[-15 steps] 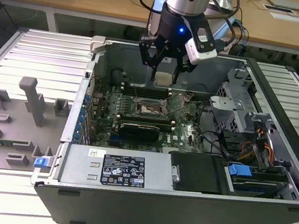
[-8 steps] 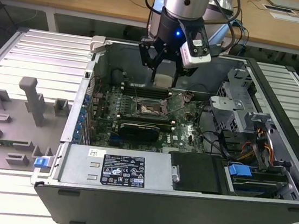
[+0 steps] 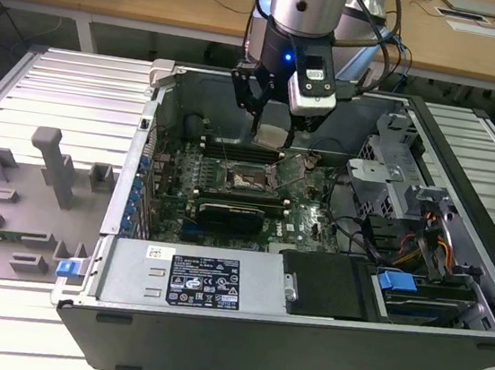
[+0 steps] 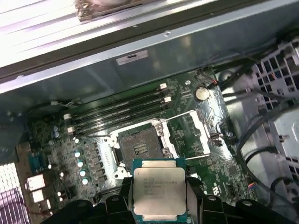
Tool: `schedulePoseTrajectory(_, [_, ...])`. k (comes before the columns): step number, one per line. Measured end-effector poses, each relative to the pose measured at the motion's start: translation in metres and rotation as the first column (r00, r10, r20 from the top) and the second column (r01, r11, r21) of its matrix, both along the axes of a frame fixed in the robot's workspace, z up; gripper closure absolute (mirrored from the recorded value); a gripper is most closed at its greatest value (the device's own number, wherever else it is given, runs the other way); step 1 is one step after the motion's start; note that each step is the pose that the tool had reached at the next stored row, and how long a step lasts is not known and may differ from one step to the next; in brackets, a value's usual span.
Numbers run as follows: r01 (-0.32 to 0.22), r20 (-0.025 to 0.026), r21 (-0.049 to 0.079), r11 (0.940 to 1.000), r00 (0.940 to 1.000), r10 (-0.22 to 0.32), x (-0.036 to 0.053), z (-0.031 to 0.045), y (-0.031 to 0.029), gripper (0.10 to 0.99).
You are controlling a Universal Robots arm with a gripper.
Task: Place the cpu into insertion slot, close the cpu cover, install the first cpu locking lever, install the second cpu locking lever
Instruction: 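Place the cpu into insertion slot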
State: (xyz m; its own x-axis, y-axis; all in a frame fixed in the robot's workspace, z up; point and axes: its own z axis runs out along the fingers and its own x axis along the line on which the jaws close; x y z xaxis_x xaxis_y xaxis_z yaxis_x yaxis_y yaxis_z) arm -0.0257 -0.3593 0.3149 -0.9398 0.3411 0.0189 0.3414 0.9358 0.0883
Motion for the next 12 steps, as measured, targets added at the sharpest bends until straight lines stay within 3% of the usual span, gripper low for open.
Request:
schedulePoseTrajectory(3, [0.085,0.0,0.0,0.9964,0.9964,-0.085,0.0,-0.0017,0.0,0.545])
schedulePoseTrajectory(6, [0.166,0.0,0.0,0.9862,0.9862,-0.166,0.0,-0.0033,0.0,0.545])
schedulePoseTrajectory(7, [0.194,0.0,0.0,0.981,0.981,-0.194,0.0,-0.0038,0.0,0.545])
schedulePoseTrajectory(8, [0.238,0.0,0.0,0.9712,0.9712,-0.238,0.0,-0.0044,0.0,0.545])
schedulePoseTrajectory(10, [0.273,0.0,0.0,0.9619,0.9619,-0.273,0.0,-0.0049,0.0,0.545])
schedulePoseTrajectory(12, [0.333,0.0,0.0,0.943,0.943,-0.333,0.0,-0.0058,0.0,0.545])
